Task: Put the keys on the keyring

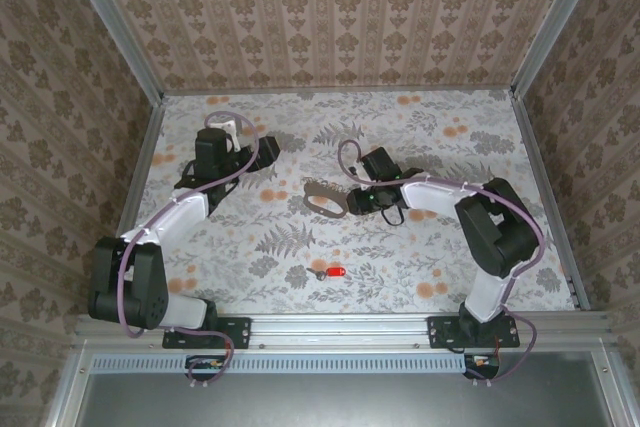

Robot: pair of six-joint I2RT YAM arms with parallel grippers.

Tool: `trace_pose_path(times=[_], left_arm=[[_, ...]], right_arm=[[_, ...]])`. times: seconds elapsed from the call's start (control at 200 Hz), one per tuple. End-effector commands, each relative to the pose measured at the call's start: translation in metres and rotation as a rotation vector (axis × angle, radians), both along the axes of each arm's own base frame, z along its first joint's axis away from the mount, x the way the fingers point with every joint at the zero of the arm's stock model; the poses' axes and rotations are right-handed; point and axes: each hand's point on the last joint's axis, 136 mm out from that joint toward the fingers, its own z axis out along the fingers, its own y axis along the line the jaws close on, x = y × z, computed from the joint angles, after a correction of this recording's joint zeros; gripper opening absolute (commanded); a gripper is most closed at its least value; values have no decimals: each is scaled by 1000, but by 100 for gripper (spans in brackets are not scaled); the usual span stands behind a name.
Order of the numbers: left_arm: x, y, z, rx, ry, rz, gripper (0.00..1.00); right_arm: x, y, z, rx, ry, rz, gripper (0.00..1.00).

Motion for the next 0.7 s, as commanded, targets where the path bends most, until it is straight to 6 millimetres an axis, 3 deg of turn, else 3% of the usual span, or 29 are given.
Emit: trace_pose_path(times=[0.0, 0.155, 0.325, 0.695], left_arm=[[0, -5, 20, -6, -48, -29, 100], [-1, -5, 22, -7, -52, -27, 100], [0, -5, 25, -9, -58, -24, 100], [-1, -4, 23, -9, -54, -18, 100]], right_arm=[[4, -7, 17, -6, -62, -40, 32], [-1, -10, 12, -40, -55, -30, 33], [-5, -3, 5, -72, -56, -9, 37], [-3, 14, -5, -140, -71, 29, 38]])
